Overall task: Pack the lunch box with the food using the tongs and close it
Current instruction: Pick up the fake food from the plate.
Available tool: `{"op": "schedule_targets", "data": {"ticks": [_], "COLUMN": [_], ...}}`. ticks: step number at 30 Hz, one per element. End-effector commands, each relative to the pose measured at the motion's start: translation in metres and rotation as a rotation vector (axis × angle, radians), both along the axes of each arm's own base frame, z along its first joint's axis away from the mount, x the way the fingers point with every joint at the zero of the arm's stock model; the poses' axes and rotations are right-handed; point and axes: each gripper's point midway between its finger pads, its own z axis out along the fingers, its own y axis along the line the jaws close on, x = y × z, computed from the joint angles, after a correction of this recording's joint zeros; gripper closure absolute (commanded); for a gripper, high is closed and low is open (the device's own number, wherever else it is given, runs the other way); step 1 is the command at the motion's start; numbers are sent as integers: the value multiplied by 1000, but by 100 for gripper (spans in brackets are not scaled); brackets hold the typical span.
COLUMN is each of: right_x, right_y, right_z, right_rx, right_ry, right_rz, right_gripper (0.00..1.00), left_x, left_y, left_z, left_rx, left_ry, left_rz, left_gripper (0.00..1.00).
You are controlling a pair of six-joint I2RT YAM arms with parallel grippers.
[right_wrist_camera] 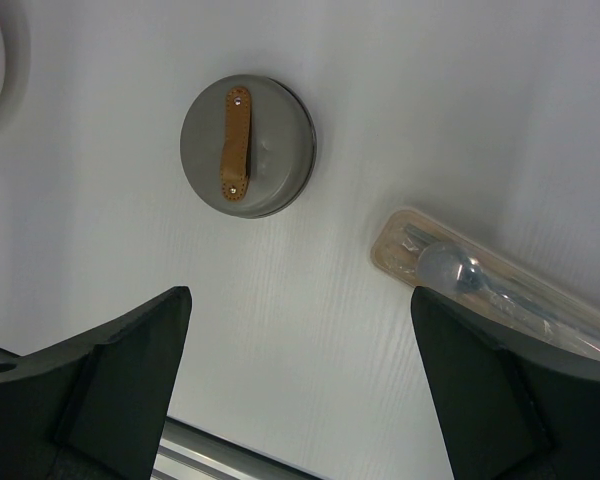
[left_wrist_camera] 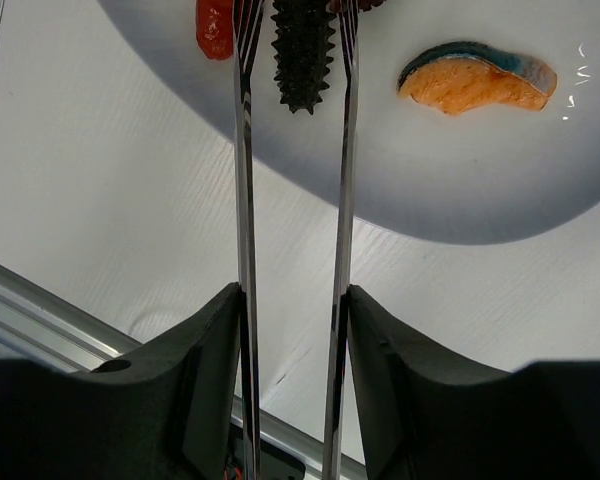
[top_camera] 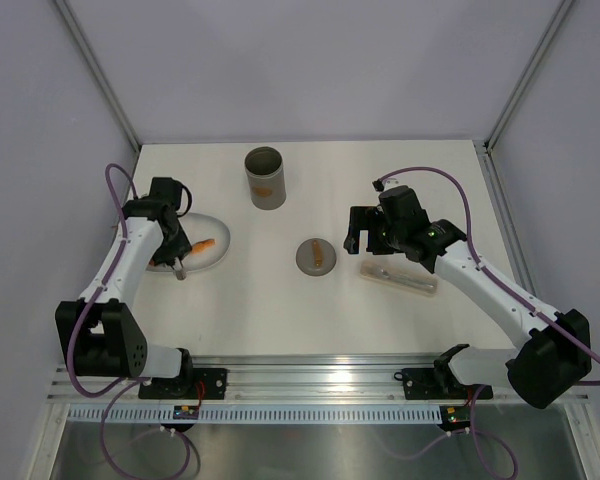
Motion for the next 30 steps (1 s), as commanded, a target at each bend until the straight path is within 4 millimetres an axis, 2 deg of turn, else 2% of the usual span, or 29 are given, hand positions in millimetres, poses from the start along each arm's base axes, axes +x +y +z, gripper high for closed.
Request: {"op": "schedule_targets", "data": {"ticks": [1, 16, 30], "right_x": [7, 6, 3], "right_y": [5, 4, 3], "right_z": [9, 11, 12], "right_rx": [17, 22, 25], "right_ry": [-38, -41, -43], "right_rz": [16, 11, 12], "right_gripper": [1, 1, 1], "left_x": [5, -1, 2], "left_y": [5, -1, 4], "left_z": [4, 24, 4], "left_rx": [14, -19, -4], "left_ry": [-39, -107, -54], "left_rz": [-3, -10, -3], "left_gripper": [54, 57, 53]}}
